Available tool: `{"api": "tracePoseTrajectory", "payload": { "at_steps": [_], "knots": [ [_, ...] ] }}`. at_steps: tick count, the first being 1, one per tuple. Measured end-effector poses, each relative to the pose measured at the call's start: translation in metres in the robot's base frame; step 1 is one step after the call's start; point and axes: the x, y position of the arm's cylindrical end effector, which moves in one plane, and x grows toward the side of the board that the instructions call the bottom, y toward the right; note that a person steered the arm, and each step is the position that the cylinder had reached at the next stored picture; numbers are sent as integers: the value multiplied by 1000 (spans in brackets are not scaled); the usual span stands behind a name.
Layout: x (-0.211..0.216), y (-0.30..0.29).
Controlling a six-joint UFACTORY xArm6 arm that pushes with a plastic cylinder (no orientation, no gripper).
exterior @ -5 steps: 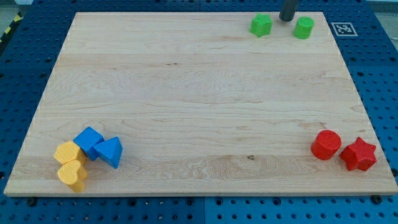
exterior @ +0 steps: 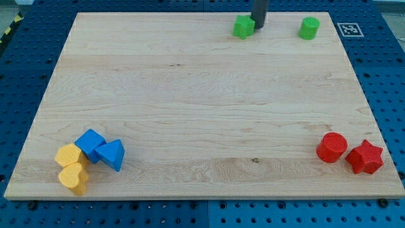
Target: Push the green star towards top left
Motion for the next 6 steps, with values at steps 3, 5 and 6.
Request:
{"api": "tracePoseTrajectory", "payload": {
  "at_steps": [3,5,6],
  "knots": [
    [45,-69],
    [45,-138],
    [45,-175]
  ]
}}
